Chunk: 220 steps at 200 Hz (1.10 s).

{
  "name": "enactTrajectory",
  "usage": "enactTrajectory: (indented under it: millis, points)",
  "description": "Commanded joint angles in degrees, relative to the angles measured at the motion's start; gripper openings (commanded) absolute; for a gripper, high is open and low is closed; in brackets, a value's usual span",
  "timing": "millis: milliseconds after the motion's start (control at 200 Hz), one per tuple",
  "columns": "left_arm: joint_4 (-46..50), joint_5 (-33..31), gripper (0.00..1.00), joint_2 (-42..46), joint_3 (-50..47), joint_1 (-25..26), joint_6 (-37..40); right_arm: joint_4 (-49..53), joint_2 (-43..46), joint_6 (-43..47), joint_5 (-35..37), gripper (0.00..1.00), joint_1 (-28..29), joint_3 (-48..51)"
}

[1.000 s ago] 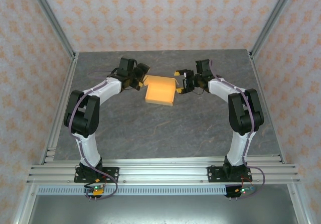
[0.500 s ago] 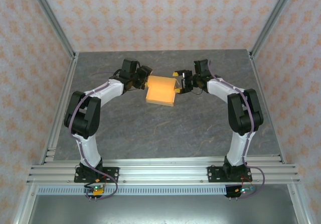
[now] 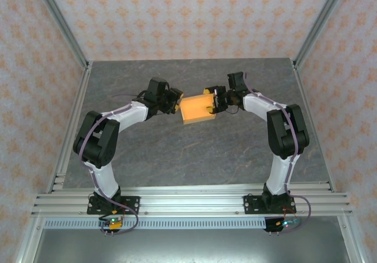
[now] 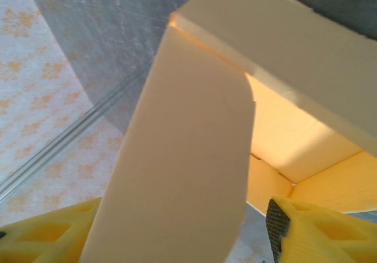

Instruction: Fold the paper box

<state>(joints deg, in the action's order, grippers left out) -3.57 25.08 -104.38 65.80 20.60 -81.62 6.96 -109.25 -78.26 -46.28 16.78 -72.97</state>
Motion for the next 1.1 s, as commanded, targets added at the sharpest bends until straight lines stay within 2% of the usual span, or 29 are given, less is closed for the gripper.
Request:
enactTrajectory:
  millis: [0,75,190,365,460,541,631,716,891,1096]
  points:
    - [-2.8,-1.1,0.51,2.4,-2.5,1.0,-0.7,4.5,1.2,4.7,-0.3,0.69,0.4,1.6]
    - [-2.5,-1.5,0.47,2.5,-3.8,1.3,-0.5,3.8,1.3,4.7,-1.1,0.69,0.4,2.8]
    - [-3.5,-1.3,0.47,2.5,-5.4,1.6,-1.1,5.4,1.8,6.6,-0.1,0.69,0.3,3.1]
    - [-1.7,-1.9,0.59,4.0,-4.2,1.2,0.0,6.7,2.9,7.9,-1.6,0.77,-1.2,1.7]
    - [1.5,-2.3,0.67,5.1,-2.5,1.0,1.9,12.7,2.9,13.5,-2.8,0.80,-3.2,-2.1]
    - [2.8,-2.6,0.70,5.7,-2.1,1.0,2.0,19.0,2.7,19.8,-2.4,0.80,-4.8,-5.9]
    - [2.8,-1.6,0.70,5.2,-1.4,1.0,1.8,25.4,1.7,26.7,-1.2,0.80,-6.1,-9.8]
    - [2.5,-1.5,0.70,4.7,-1.1,1.2,1.2,27.4,-0.1,29.5,-2.8,0.80,-7.0,-11.9]
    - [1.4,-0.2,0.67,3.0,0.8,1.9,-0.5,27.5,-3.4,30.7,-3.0,0.78,-7.1,-13.4]
    - [2.6,0.3,0.68,1.9,2.9,2.9,-0.1,25.8,-4.7,29.3,-3.9,0.76,-7.0,-15.0]
